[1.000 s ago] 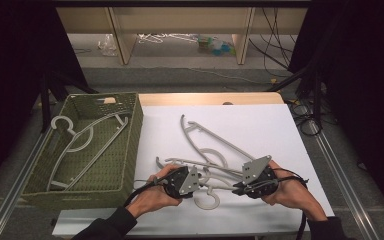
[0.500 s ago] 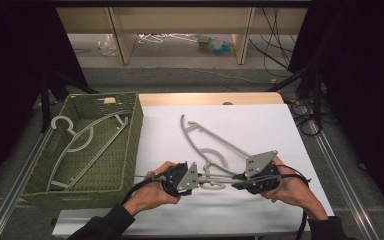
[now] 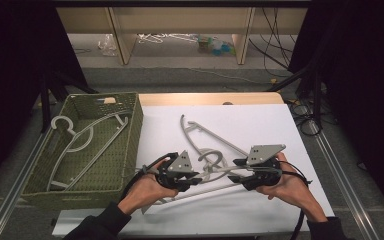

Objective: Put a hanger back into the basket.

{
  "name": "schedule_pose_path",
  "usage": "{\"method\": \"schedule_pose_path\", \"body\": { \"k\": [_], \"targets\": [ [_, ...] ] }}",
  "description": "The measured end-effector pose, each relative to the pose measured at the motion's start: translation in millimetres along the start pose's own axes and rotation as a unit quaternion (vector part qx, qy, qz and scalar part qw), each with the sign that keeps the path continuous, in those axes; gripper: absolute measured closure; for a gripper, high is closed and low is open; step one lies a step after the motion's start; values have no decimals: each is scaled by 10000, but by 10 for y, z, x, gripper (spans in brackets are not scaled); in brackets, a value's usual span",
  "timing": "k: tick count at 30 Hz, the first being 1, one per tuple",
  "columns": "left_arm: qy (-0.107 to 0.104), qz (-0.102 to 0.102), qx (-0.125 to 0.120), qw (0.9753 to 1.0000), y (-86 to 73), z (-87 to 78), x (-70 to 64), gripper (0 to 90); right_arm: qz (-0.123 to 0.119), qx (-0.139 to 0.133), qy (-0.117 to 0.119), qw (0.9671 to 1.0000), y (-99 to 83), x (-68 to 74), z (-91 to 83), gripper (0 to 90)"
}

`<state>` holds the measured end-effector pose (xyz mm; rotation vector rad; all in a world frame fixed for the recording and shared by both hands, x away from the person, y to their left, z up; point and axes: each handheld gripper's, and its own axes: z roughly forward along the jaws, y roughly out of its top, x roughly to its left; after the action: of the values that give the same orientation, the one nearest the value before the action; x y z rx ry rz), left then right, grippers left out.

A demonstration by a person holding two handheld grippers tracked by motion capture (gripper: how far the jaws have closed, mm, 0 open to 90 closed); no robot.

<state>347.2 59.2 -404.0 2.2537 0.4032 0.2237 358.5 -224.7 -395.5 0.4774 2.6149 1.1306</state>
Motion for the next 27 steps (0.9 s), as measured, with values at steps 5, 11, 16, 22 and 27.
{"method": "schedule_pose_path", "body": {
  "k": [5,11,16,22,27],
  "targets": [
    [38,-531,-133,9985,-41,-23,33,789,354,-337,-229,9985,41,-10,-58,393],
    [146,-1020,-204,9945,-166,-65,134,790,758,-543,-432,9947,-3,59,-89,354],
    [156,-1288,-356,9909,-193,-142,164,789,808,-551,-434,9943,-66,105,-48,352],
    [59,-1654,-696,9837,-185,-292,228,789,868,-491,-311,9945,-122,196,-20,348],
    [122,-1898,-885,9777,-208,-425,251,789,856,-510,-339,9944,-161,241,-17,343]
  ]
}}
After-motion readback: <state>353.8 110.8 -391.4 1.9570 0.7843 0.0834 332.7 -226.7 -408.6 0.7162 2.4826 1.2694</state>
